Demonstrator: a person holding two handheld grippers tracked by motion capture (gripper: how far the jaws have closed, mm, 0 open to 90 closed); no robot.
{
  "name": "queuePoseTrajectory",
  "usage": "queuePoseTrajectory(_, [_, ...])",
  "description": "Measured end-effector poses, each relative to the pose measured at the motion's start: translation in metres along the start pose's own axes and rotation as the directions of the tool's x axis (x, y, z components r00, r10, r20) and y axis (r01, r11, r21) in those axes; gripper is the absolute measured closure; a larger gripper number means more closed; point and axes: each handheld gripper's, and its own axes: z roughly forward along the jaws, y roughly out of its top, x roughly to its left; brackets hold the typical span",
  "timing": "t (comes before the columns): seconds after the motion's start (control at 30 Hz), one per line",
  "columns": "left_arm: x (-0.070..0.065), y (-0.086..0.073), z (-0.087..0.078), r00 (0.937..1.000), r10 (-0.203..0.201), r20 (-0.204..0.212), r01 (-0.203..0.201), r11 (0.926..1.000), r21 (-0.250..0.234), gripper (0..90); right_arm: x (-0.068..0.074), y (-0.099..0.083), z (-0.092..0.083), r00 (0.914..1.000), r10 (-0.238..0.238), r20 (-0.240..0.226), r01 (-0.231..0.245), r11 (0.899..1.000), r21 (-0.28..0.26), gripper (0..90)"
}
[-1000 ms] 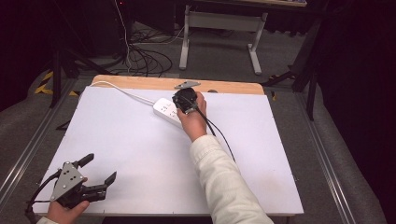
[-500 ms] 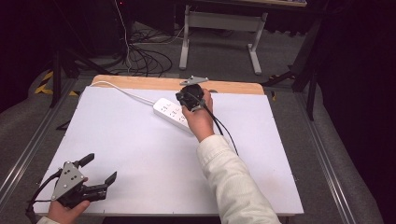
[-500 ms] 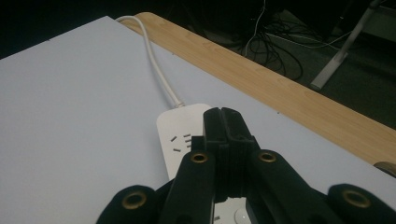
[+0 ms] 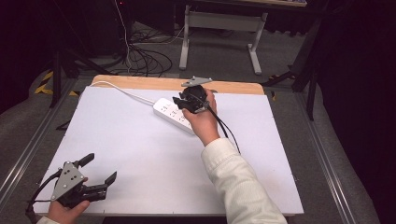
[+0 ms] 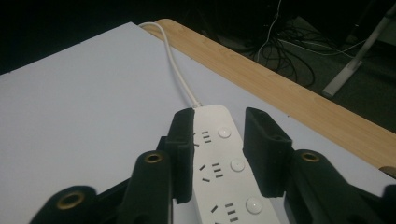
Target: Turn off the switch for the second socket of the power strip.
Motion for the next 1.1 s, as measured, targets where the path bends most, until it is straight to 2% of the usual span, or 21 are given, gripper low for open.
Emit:
queuePoseTrajectory(0.17, [-0.001, 0.000, 0.001, 1.0000, 0.003, 0.000, -0.003, 1.0000, -0.003, 9.6, 0.004, -0.002, -0.021, 0.9996, -0.004, -0.027, 0.004, 1.000, -0.014, 52.6])
queuePoseTrajectory(0.27, [-0.001, 0.000, 0.001, 1.0000, -0.005, 0.001, 0.005, 1.0000, -0.004, 9.6, 0.005, -0.004, -0.036, 0.9991, -0.032, -0.027, 0.032, 0.999, -0.009, 46.6])
queuePoseTrajectory(0.47, [-0.002, 0.000, 0.001, 1.0000, -0.001, 0.001, 0.001, 1.0000, 0.000, 9.6, 0.003, -0.011, -0.068, 0.9990, -0.023, -0.038, 0.022, 1.000, -0.018, 37.5])
queuePoseTrajectory(0.5, [-0.002, 0.000, 0.001, 1.0000, -0.001, 0.000, 0.001, 1.0000, -0.001, 9.6, 0.004, -0.013, -0.073, 0.9990, -0.014, -0.042, 0.013, 1.000, -0.022, 36.6])
queuePoseTrajectory(0.83, [-0.002, 0.000, 0.001, 1.0000, 0.005, -0.004, -0.005, 1.0000, 0.003, 9.6, 0.008, -0.039, -0.118, 0.9971, -0.039, -0.065, 0.036, 0.998, -0.052, 32.0])
queuePoseTrajectory(1.0, [-0.003, 0.001, 0.001, 1.0000, 0.005, -0.001, -0.005, 1.0000, 0.005, 9.5, 0.011, -0.059, -0.135, 0.9964, -0.054, -0.065, 0.049, 0.997, -0.066, 28.5])
queuePoseTrajectory(1.1, [-0.004, 0.001, 0.001, 1.0000, 0.005, 0.001, -0.005, 1.0000, 0.005, 9.5, 0.012, -0.073, -0.144, 0.9970, -0.044, -0.064, 0.039, 0.997, -0.071, 27.1])
